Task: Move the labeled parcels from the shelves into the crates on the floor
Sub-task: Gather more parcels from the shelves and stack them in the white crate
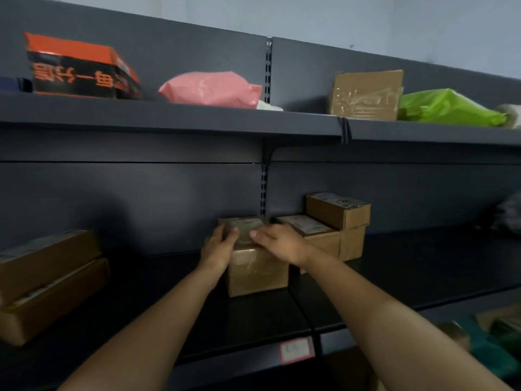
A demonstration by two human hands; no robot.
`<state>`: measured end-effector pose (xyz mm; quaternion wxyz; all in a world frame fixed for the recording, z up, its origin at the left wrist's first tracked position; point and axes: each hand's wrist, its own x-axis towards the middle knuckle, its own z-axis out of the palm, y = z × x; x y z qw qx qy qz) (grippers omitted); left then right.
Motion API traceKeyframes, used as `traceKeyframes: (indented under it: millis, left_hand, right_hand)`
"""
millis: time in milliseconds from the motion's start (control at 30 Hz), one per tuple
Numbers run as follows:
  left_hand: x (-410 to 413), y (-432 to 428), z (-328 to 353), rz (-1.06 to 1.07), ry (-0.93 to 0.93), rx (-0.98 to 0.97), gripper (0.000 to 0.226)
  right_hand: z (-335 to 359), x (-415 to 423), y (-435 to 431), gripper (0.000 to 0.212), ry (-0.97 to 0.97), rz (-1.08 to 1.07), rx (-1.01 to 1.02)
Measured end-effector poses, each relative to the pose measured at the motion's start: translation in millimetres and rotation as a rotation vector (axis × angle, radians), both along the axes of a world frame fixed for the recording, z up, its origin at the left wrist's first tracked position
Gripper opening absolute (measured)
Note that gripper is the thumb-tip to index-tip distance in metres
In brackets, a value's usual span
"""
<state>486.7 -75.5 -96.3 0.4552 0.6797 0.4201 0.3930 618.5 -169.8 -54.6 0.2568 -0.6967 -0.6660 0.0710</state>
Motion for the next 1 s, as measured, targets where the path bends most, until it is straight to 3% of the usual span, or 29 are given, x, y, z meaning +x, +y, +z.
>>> traceKeyframes:
  millis: [100, 200, 300, 433, 533, 667, 733, 867, 933, 1000]
  left_hand:
    - [13, 0, 5, 0.071, -0.105, -0.057, 0.060]
    - [20, -6, 8, 0.049, -0.173, -0.175, 0.057]
    - [21, -15, 10, 0.055, -0.210, -0.302, 0.036]
    - [8, -15, 9, 0.168, -0.259, -0.324, 0.021]
    - [-8, -12, 8, 0.243, -0.250, -0.282, 0.027]
    - [-18, -17, 9, 0.220, -0.236, -0.334, 0.023]
    - [-17, -18, 7, 0.163, -0.258, -0.428, 0.031]
    - [-13, -23, 1, 0.089, -0.331, -0.543, 0.035]
    - [-15, -24, -2, 0.066, -0.375, -0.560, 0.036]
    - [-19, -27, -3, 0.043, -0.408, -0.554, 0.036]
  right_hand:
    - [4, 39, -1, 0.038, -0.090, -0.155, 0.109]
    - [-3, 76, 0, 0.043, -0.200, -0.347, -0.040]
    - [-8, 81, 5, 0.041, -0.220, -0.280, -0.133]
    - [1, 59, 8, 0.035, -0.147, -0.087, -0.058]
    - [0, 61, 12, 0.030, 0.046, -0.058, 0.030]
    - [-6, 79, 14, 0.028, 0.040, -0.367, 0.056]
    - [-12, 84, 14, 0.038, 0.218, -0.446, -0.067]
    - [-23, 90, 8, 0.059, 0.879, -0.391, -0.071]
    - [-27, 95, 0, 0.057, 1.109, -0.344, -0.070]
    - [-32, 98, -5, 0.050, 1.223, -0.266, -0.070]
